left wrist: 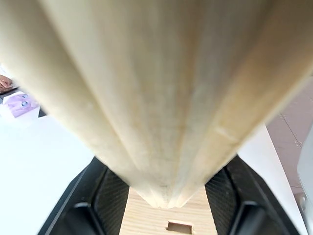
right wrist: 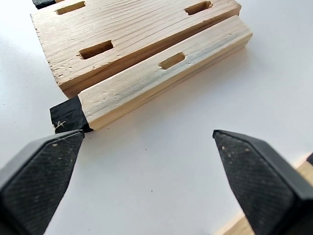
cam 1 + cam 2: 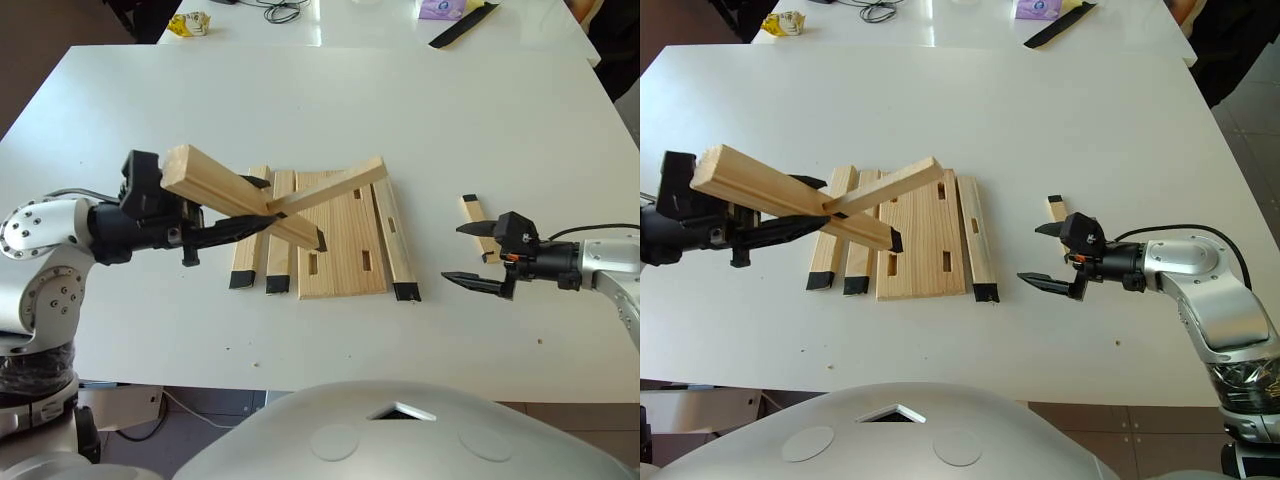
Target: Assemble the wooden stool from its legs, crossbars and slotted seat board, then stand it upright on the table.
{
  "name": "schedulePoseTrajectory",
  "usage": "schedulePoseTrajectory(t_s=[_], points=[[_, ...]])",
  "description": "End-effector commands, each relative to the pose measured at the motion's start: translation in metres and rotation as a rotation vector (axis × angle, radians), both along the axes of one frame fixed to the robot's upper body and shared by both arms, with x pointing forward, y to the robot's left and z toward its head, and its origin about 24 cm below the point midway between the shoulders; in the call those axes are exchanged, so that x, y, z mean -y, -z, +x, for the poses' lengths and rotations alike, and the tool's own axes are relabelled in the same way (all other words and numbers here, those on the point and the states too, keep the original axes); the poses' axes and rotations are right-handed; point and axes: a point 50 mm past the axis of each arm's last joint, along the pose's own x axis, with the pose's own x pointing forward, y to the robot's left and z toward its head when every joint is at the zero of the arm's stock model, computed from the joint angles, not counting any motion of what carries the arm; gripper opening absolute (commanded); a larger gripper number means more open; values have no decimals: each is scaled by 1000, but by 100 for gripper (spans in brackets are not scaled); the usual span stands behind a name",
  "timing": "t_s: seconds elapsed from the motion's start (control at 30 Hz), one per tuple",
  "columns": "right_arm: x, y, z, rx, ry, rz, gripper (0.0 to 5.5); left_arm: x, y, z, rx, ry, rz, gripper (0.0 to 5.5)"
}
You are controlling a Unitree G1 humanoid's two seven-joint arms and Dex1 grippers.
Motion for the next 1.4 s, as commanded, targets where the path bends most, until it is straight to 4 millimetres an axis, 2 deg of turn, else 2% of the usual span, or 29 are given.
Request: schedulePoseTrajectory(t_s=[0.03, 0.23, 0.5, 0.7, 1.0, 1.4], points=[[-1, -4, 2, 21, 1, -11, 486, -3, 15, -4, -2, 32, 61, 207], [-3, -7, 3, 27, -15, -1, 486, -16, 26, -2, -2, 3, 104, 207], [-3, -8, 5, 34, -25, -2, 486, -6, 26, -2, 16, 13, 70, 207], [-1, -11, 7, 39, -27, -9, 486, 5, 16, -12, 32, 80, 69, 207], [-3, -7, 5, 39, -28, -6, 486, -1, 11, 0, 97, 83, 131, 207], [-6, -5, 3, 39, -24, 2, 486, -5, 19, -5, 78, 136, 186, 207]])
